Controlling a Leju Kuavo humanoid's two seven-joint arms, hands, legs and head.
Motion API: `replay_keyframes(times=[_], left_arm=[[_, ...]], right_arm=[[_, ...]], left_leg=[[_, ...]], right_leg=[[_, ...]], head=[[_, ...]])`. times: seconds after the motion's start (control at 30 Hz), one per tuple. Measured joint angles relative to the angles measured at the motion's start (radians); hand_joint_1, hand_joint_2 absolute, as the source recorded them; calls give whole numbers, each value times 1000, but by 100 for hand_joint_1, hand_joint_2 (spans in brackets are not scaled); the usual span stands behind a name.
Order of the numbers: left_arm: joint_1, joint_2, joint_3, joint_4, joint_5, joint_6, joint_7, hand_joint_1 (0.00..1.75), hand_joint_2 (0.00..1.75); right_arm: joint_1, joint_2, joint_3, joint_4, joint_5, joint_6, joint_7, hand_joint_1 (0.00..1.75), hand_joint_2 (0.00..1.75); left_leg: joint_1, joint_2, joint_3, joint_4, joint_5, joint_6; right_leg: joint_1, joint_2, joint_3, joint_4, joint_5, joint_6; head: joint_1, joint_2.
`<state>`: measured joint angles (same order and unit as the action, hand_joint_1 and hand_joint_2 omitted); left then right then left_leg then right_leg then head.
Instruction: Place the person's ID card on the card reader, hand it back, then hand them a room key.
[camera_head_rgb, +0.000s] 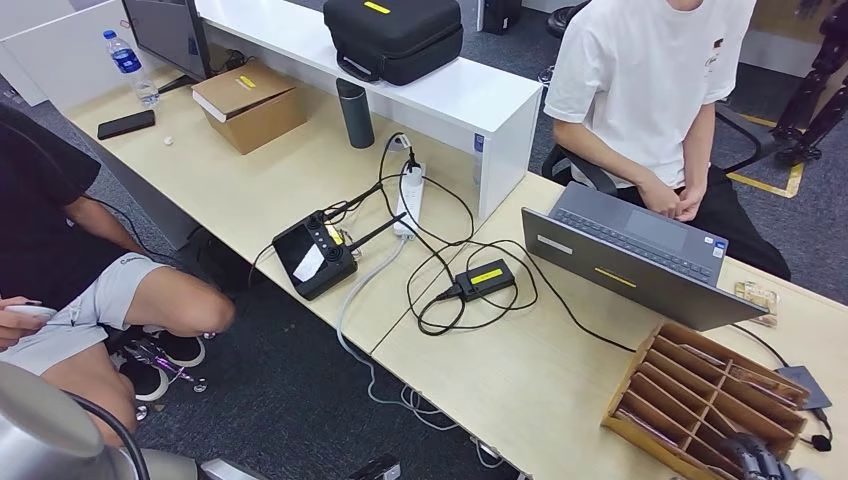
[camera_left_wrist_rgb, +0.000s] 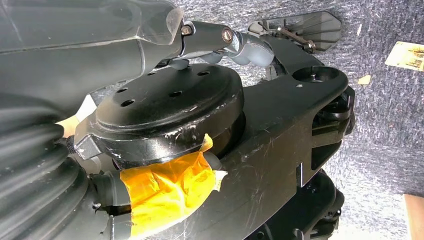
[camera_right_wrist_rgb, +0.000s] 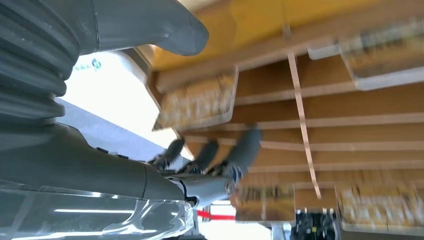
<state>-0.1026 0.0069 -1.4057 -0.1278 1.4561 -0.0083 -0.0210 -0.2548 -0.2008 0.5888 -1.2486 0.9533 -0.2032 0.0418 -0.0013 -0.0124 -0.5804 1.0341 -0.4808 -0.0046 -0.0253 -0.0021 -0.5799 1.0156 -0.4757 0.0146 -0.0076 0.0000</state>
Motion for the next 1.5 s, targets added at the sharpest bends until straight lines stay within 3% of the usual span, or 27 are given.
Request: replay_keyframes(times=[1.07, 1.5], left_arm=[[0, -5, -2, 0, -12, 26, -3, 0, 175], [0, -5, -3, 0, -11, 24, -2, 0, 175]], right_arm=[[4, 23, -9, 4, -12, -38, -16, 175, 175], [-23, 25, -44, -75, -27, -77, -46, 175, 175]], left_leg=[[0, 0, 1, 0, 0, 0], [0, 0, 1, 0, 0, 0]], right_leg=[[0, 0, 1, 0, 0, 0], [0, 0, 1, 0, 0, 0]], head=[[0, 0], [0, 0]])
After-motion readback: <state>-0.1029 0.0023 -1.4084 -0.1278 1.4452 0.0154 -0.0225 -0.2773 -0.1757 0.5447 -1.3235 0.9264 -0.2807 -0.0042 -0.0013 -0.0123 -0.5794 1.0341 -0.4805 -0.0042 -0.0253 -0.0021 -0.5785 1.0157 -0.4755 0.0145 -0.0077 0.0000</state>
